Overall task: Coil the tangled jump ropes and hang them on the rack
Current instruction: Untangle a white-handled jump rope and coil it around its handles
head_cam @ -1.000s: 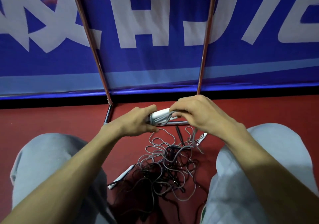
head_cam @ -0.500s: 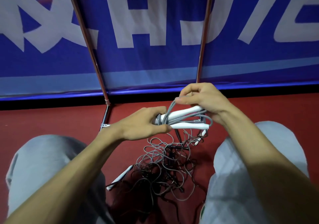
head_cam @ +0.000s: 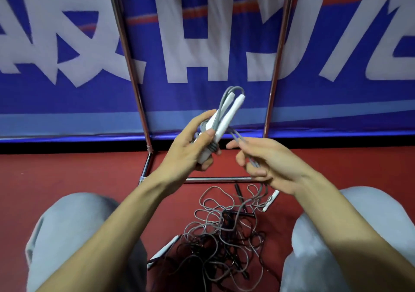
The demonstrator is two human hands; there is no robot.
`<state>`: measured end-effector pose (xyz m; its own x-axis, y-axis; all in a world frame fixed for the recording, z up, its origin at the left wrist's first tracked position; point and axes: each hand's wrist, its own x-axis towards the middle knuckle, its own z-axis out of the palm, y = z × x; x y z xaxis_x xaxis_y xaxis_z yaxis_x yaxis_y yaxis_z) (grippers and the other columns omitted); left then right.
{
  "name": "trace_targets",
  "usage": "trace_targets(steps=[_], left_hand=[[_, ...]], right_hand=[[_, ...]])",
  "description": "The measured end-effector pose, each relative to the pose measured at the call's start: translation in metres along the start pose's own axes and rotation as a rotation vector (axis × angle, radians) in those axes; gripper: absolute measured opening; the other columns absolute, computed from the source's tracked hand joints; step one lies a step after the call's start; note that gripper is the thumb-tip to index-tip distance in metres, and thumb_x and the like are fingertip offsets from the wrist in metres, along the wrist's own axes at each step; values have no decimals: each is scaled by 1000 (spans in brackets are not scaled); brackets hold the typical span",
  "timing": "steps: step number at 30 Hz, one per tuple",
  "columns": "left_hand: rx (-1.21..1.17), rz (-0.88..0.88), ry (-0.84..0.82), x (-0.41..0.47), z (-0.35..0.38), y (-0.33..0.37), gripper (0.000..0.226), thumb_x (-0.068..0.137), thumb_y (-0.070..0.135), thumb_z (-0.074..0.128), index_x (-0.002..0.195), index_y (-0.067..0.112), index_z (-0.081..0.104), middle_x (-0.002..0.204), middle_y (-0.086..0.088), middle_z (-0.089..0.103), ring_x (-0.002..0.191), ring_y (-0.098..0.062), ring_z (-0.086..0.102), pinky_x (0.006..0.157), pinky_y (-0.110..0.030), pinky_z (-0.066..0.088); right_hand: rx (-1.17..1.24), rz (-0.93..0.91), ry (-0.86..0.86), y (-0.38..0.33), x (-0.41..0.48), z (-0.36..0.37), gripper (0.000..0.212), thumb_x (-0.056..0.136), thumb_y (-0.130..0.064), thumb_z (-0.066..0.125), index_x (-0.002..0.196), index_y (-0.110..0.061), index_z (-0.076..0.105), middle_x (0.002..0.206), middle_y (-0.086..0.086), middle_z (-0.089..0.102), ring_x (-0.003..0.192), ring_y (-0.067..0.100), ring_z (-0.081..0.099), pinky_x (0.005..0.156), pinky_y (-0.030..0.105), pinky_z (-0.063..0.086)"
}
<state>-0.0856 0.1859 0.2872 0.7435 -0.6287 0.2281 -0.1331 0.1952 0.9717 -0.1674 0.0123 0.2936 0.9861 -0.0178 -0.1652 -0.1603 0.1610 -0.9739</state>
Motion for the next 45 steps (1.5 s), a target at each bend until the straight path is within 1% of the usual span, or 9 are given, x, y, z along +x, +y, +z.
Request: trace_targets(steps=[5, 9, 18, 22, 24, 30, 37, 42, 45], left_hand=[[86, -15, 181, 4, -4, -5, 15, 100, 18, 48, 110, 8, 51, 63, -9, 60, 42, -15, 35, 44, -22, 30], [164, -119, 245, 12, -14, -16, 13, 96, 17, 56, 92, 10, 45, 61, -5, 62, 42, -14, 36, 44, -23, 28], [1095, -23, -103, 12, -26, -35, 29, 82, 26, 72, 102, 21, 51, 83, 4, 60, 76, -24, 58, 68, -39, 48], [1257, 34, -312, 7, -10, -37, 25, 76, 28, 64, 95, 30, 48, 87, 8, 54, 79, -23, 55, 70, -43, 50], [1278, 61, -353, 3, -4, -36, 25, 73, 32, 63, 85, 33, 41, 80, 9, 52, 76, -23, 54, 68, -42, 50], [1394, 144, -354, -7, 16, -30, 60, 67, 81, 53, 80, 23, 54, 67, 4, 57, 66, -17, 53, 56, -32, 40], [858, 105, -371, -10, 5, -17, 25, 77, 42, 63, 76, 18, 57, 61, 5, 49, 54, -7, 40, 53, -28, 35], [242, -28, -301, -7, 4, -6, 52, 64, 32, 59, 88, -12, 50, 64, -4, 56, 52, -14, 47, 49, -23, 37], [-90, -80, -187, -4, 12, 0, 44, 66, 22, 53, 104, -2, 51, 61, -15, 55, 40, -18, 43, 43, -21, 32]], right_hand=[[-516, 9, -4, 2, -7, 6, 17, 99, -19, 48, 95, -10, 62, 50, -1, 47, 36, 9, 44, 35, 19, 34], [-1027, -164, 113, -7, -16, 8, 15, 91, -28, 60, 76, -25, 62, 51, 5, 61, 44, 8, 58, 52, 16, 42], [-1216, -466, 1, -17, -30, -1, 10, 89, -16, 62, 84, -19, 70, 62, -6, 64, 59, 9, 56, 57, 20, 41], [-1106, -629, 191, -17, -26, -3, 8, 83, -18, 67, 78, -19, 73, 60, -8, 64, 54, 7, 53, 55, 11, 36], [-1083, -639, 323, -12, -20, -9, 11, 80, -28, 64, 79, -23, 74, 68, -10, 70, 62, 7, 62, 65, 23, 49], [-1027, -560, 563, -3, -6, -19, 20, 67, -46, 74, 71, -27, 75, 62, -13, 67, 62, 8, 61, 65, 34, 52], [-673, -289, 518, -10, 1, -24, 24, 64, -33, 85, 61, -15, 70, 41, -11, 49, 46, 3, 43, 51, 19, 36], [-109, -267, 305, -15, 2, -20, 25, 87, -19, 64, 64, -10, 60, 42, -6, 33, 40, 8, 24, 45, 25, 14], [-133, -192, 233, -13, 3, -14, 31, 93, -28, 56, 69, -10, 64, 43, -5, 26, 36, 5, 18, 39, 18, 9]])
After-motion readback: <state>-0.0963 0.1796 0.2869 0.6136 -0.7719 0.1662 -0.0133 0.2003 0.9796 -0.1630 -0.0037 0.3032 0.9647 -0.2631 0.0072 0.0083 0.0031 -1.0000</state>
